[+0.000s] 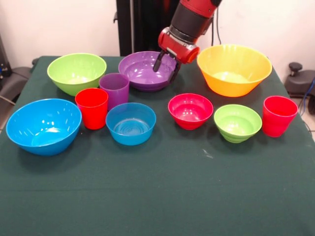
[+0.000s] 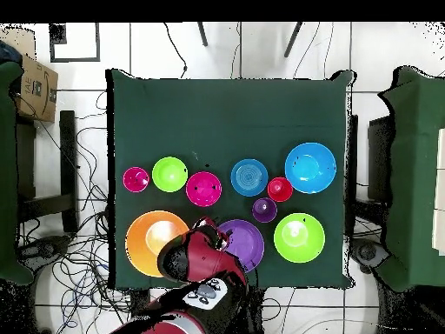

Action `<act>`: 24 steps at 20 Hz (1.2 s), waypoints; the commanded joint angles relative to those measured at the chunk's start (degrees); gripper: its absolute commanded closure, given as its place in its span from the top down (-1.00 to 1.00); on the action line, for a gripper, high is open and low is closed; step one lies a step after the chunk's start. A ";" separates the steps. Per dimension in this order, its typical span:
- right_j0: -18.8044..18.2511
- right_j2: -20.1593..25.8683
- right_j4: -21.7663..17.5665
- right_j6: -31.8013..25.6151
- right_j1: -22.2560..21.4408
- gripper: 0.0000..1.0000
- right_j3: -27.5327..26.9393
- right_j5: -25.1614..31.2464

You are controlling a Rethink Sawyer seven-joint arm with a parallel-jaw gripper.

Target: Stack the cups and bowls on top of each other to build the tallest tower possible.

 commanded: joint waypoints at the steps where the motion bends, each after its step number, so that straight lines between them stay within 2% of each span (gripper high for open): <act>1: -1.47 9.55 -0.06 12.30 2.77 1.00 2.58 -5.96; 5: -2.01 10.65 0.65 14.52 4.22 1.00 3.05 -10.80; 13: -2.80 10.87 0.31 14.02 6.90 1.00 2.90 -14.06; 24: -3.72 10.95 -0.24 12.50 8.28 1.00 1.47 -13.97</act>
